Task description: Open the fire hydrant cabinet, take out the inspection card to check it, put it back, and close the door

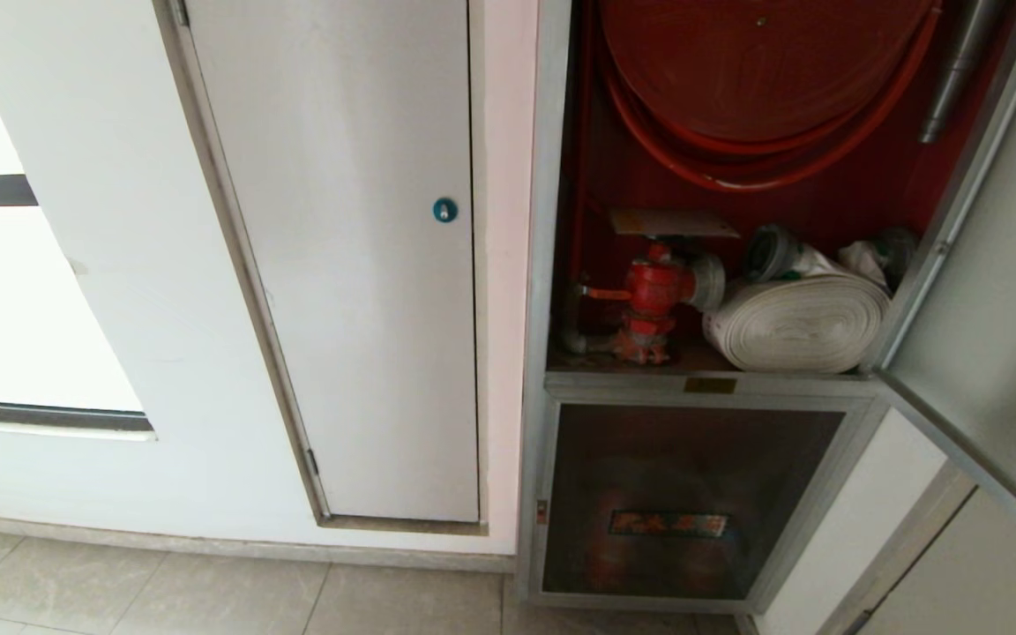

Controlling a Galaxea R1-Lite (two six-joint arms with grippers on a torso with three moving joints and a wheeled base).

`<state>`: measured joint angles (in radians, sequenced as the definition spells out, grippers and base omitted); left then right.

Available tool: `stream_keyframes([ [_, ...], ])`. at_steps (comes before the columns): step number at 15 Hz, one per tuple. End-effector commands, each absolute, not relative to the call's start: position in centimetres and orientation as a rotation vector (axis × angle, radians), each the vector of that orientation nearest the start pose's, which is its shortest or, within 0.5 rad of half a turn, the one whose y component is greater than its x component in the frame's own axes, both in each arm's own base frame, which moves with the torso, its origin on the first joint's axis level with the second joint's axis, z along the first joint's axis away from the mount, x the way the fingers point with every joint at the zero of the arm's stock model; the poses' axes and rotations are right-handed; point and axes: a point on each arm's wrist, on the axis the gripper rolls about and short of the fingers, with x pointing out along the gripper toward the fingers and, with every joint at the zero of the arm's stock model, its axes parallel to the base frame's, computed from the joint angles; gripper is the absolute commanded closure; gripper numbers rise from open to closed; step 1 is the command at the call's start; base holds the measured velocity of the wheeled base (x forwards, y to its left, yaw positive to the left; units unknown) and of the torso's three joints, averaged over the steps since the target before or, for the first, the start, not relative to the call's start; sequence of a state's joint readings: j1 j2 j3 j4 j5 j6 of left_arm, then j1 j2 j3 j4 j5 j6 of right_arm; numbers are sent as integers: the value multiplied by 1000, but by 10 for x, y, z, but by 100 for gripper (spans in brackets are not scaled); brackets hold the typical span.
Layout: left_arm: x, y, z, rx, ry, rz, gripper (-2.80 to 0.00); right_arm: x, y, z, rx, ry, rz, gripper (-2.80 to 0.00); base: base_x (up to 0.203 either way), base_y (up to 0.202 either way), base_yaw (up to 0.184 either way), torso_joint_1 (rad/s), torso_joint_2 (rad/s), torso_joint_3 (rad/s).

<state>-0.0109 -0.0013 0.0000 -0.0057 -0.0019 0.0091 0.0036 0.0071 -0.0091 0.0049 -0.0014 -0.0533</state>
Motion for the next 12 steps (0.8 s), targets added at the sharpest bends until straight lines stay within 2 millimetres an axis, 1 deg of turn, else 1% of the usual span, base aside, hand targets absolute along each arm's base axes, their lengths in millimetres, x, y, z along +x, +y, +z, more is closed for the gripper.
stream_keyframes([
  [1,-23,0,76,9,-6,-12,0,-23,0,75,-60,6,-4,0,0,0,0,0,0,0],
  [5,-23,0,76,11,-5,-12,0,-23,0,75,-36,0,-3,0,0,0,0,0,0,0],
  [12,-23,0,76,12,-6,-14,0,-23,0,75,-54,3,0,0,0,0,0,0,0,0],
])
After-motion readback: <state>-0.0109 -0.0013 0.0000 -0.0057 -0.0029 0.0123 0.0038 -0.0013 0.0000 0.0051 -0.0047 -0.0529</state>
